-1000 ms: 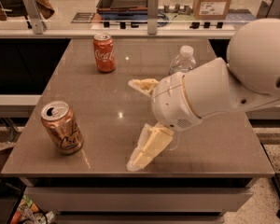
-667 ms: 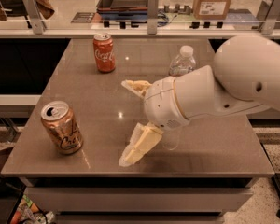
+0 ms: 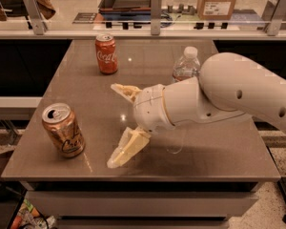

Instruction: Pick orange can

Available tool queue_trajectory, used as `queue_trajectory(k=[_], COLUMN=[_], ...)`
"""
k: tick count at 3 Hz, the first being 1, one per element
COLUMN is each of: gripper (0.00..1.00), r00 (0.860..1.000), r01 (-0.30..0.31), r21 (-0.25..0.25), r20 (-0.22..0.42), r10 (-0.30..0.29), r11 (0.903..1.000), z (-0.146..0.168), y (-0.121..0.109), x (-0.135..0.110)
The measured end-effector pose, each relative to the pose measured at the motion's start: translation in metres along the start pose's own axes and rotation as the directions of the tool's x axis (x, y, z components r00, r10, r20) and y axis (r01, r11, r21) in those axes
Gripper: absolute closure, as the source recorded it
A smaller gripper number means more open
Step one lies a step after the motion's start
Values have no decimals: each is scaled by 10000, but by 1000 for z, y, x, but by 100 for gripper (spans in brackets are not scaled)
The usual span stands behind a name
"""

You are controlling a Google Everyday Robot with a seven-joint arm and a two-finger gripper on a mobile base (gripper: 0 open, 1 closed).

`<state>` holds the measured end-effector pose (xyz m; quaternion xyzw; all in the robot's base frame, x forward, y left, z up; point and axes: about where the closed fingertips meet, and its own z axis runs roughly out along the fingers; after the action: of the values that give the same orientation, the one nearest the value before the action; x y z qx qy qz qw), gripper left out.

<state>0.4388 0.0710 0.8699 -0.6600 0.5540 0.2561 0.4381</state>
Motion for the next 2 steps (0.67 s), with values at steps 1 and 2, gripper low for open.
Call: queue_trajectory(k=[1, 2], gripper=[0, 0], r00=[9984, 9894], r01=[-65, -215], r21=[-112, -292], r20=[566, 1432], r10=[71, 255], r11=[9999, 9993], z=[14, 27], y=[5, 13], x=[-6, -13])
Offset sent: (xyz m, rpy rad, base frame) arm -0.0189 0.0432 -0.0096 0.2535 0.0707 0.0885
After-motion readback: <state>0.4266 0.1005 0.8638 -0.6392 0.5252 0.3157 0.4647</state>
